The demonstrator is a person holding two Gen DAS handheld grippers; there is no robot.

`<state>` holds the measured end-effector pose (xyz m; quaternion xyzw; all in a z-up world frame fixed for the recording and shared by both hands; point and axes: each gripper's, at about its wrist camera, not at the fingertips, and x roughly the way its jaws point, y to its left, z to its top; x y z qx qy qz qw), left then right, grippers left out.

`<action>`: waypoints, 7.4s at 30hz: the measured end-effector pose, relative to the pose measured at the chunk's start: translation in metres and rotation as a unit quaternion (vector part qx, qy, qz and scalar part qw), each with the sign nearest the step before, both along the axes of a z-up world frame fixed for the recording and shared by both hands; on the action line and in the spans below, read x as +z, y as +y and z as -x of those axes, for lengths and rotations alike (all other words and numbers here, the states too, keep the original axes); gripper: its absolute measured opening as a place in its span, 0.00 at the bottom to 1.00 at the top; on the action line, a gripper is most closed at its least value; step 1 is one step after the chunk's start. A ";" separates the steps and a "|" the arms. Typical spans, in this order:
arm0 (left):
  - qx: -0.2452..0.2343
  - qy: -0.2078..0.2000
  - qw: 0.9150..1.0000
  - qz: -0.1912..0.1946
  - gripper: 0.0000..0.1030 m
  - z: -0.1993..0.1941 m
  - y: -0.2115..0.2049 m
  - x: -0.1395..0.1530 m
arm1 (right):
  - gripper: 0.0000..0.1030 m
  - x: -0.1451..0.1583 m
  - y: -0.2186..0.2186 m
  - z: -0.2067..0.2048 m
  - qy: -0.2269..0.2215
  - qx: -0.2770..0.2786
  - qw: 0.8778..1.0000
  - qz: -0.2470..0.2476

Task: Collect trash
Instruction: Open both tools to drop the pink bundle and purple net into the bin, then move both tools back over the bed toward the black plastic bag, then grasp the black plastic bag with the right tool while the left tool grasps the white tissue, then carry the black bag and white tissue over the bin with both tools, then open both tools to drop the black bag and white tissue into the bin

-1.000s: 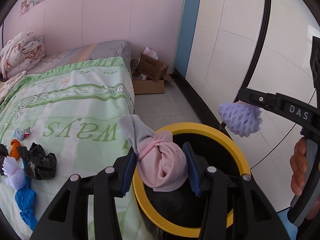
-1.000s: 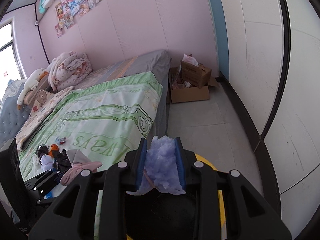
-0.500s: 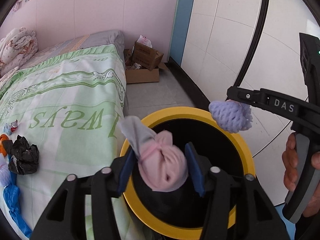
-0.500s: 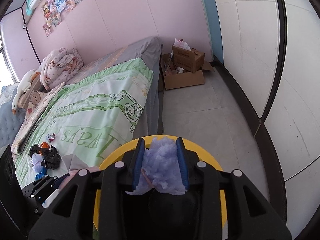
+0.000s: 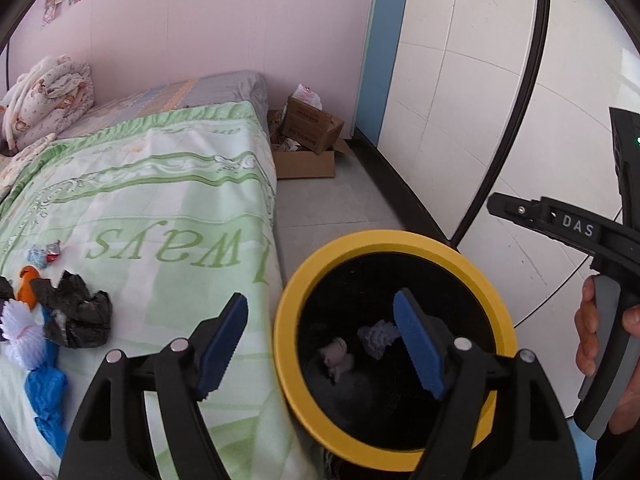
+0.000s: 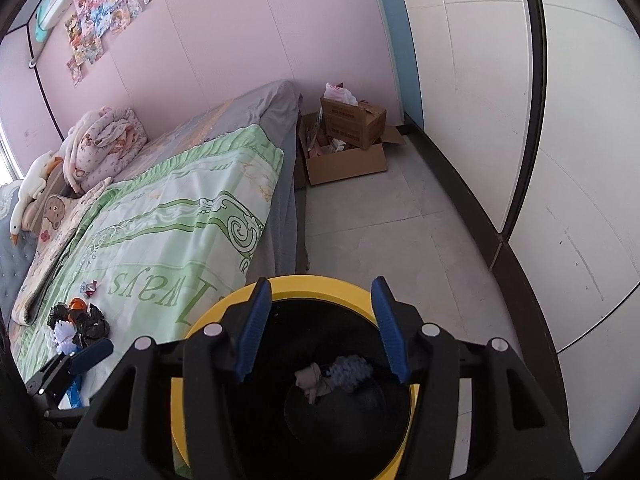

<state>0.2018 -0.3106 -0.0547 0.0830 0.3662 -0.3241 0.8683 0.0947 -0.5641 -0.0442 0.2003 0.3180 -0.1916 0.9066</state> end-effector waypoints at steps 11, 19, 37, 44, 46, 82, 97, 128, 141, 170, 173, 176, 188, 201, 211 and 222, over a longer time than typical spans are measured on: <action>0.056 -0.055 0.997 0.004 0.84 -0.003 0.068 0.050 | 0.55 0.047 0.040 0.003 -0.031 0.027 0.999 0.023; 0.099 -0.087 0.991 0.004 0.87 -0.007 0.120 0.081 | 0.59 0.083 0.088 -0.007 -0.054 0.064 0.996 0.041; 0.199 -0.103 0.975 -0.007 0.90 -0.028 0.234 0.106 | 0.60 0.120 0.212 -0.055 -0.070 0.164 0.982 0.066; 0.238 -0.094 0.967 -0.001 0.90 -0.043 0.274 0.104 | 0.60 0.117 0.242 -0.073 -0.062 0.189 0.978 0.065; 0.249 -0.091 0.964 -0.002 0.90 -0.048 0.284 0.102 | 0.60 0.116 0.249 -0.079 -0.060 0.196 0.977 0.067; 0.369 0.023 0.929 -0.016 0.90 -0.159 0.413 -0.016 | 0.60 -0.008 0.342 -0.200 0.057 0.272 0.959 0.063; 0.377 0.047 0.924 -0.040 0.86 -0.183 0.416 -0.057 | 0.58 -0.047 0.353 -0.223 0.094 0.289 0.951 0.064; 0.340 0.030 0.940 0.000 0.30 -0.163 0.415 -0.037 | 0.12 -0.049 0.363 -0.219 0.092 0.296 0.947 0.083; 0.343 0.003 0.939 0.005 0.30 -0.129 0.412 0.001 | 0.12 -0.010 0.352 -0.185 0.055 0.295 0.952 0.066; 0.206 -0.059 0.976 0.024 0.30 -0.049 0.249 0.077 | 0.12 0.077 0.225 -0.070 -0.025 0.205 0.976 0.069; 0.186 -0.062 0.980 0.027 0.30 -0.042 0.228 0.081 | 0.12 0.081 0.206 -0.060 -0.028 0.190 0.979 0.070; 0.164 -0.062 0.984 0.028 0.30 -0.037 0.207 0.083 | 0.12 0.084 0.188 -0.051 -0.030 0.176 0.981 0.071; 0.085 -0.061 0.994 0.031 0.30 -0.016 0.125 0.085 | 0.12 0.080 0.111 -0.011 -0.027 0.116 0.991 0.064; 0.017 -0.029 0.999 -0.001 0.30 -0.005 0.037 0.052 | 0.12 0.054 0.051 0.013 -0.003 0.063 0.997 0.048; -0.007 0.007 1.000 -0.011 0.30 0.001 0.001 0.021 | 0.12 0.025 0.024 0.013 0.013 0.046 0.999 0.021; -0.018 0.009 1.000 -0.018 0.48 0.010 -0.012 0.006 | 0.17 0.005 0.019 0.004 0.015 0.042 0.999 -0.003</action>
